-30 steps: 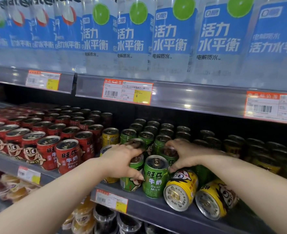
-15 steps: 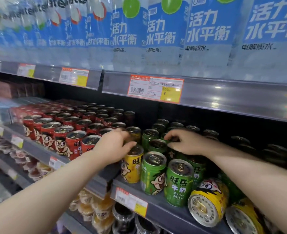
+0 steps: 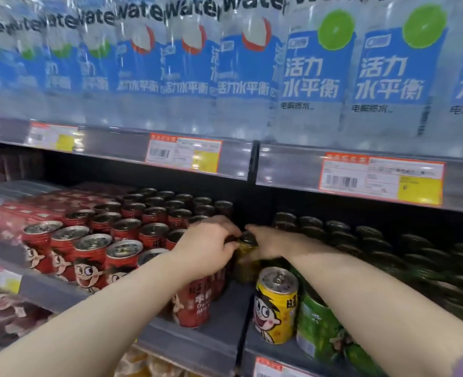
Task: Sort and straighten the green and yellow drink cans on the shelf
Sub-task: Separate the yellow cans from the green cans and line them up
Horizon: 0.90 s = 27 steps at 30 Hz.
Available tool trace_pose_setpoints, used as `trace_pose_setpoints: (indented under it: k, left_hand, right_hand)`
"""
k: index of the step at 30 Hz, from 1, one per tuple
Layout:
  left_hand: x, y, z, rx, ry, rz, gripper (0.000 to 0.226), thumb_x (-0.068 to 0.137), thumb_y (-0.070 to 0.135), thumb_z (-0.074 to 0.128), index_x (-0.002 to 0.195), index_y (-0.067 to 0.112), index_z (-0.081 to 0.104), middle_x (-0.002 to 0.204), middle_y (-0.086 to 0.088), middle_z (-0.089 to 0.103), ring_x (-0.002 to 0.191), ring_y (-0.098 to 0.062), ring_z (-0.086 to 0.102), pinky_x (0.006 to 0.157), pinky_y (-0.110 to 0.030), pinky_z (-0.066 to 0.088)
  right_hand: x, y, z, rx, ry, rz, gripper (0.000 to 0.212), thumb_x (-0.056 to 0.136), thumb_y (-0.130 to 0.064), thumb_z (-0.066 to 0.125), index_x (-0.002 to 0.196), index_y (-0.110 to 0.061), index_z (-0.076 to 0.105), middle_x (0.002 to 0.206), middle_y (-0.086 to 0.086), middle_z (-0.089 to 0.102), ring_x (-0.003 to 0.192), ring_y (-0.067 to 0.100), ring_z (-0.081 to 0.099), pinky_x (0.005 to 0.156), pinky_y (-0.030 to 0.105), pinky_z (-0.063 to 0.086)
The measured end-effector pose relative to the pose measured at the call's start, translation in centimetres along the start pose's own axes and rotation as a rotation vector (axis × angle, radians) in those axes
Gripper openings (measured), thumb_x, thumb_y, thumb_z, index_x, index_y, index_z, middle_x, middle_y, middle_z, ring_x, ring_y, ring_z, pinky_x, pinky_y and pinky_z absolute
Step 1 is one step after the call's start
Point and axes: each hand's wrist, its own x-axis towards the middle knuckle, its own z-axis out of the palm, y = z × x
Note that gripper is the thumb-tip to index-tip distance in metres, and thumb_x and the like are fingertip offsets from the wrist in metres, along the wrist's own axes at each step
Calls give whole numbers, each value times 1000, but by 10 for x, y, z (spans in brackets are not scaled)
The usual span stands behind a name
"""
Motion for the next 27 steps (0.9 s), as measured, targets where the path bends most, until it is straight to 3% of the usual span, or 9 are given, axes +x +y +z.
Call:
trace_pose_setpoints:
  k: [3,6,10,12,14,17,22,24,27]
  left_hand:
    - [6,-11,-1,-11,-51,37,32,88,30,54,118,23,62,126,1,57,119,-20,51,102,-32,39]
    - [9,-17,0,-65,-129,45,31,87,30,55,117,24,62,127,-1,57,119,-21,51,102,-32,39]
    - [10,-8,0,-166,-235,107,37,86,42,58,117,22,62,125,-3,58,119,-20,51,101,-30,40]
    - [8,3,0,-190,-303,146,49,83,50,59,123,23,58,130,-2,54,122,-18,49,103,-29,39]
    - [7,15,1,-224,-386,185,64,77,55,63,131,24,50,137,0,49,126,-15,46,106,-29,37]
    - [6,29,8,-197,-494,254,87,67,59,71,140,25,38,145,3,40,131,-13,40,108,-28,34]
    - [10,46,25,-166,-519,319,116,45,85,56,144,30,28,151,2,33,137,-17,34,111,-32,33]
    - [12,61,27,-216,-438,345,112,46,87,49,143,34,30,151,3,32,137,-16,33,111,-32,32]
    - [11,92,27,-288,-349,418,84,71,69,58,141,30,35,149,3,34,136,-16,34,112,-31,31]
  right_hand:
    - [1,-5,2,35,44,35,79,76,-38,74,140,-9,36,142,12,45,127,25,45,104,32,38]
    - [-9,-8,-3,270,142,46,61,75,-25,77,127,-7,51,127,12,56,115,25,53,100,36,41]
    - [-38,-13,-27,356,361,85,68,79,-24,73,138,-12,41,132,4,48,120,17,47,90,14,34]
    - [-52,-11,-39,435,453,96,64,80,-22,73,135,-14,42,123,0,51,109,10,49,79,5,35]
    - [-69,-11,-48,458,496,119,59,78,-23,74,130,-18,46,114,-5,52,107,9,51,82,10,39]
    - [-95,-1,-55,445,542,204,63,74,-33,76,128,-27,46,125,-4,56,114,13,53,94,25,43]
    - [-149,19,-58,306,606,380,73,72,-38,76,136,-23,44,134,0,51,119,18,51,93,23,42]
    - [-171,29,-60,278,625,453,71,71,-37,77,133,-24,45,131,2,53,117,20,52,91,25,44]
    - [-204,46,-61,285,654,556,73,68,-35,79,132,-22,46,126,3,55,113,21,55,92,32,50]
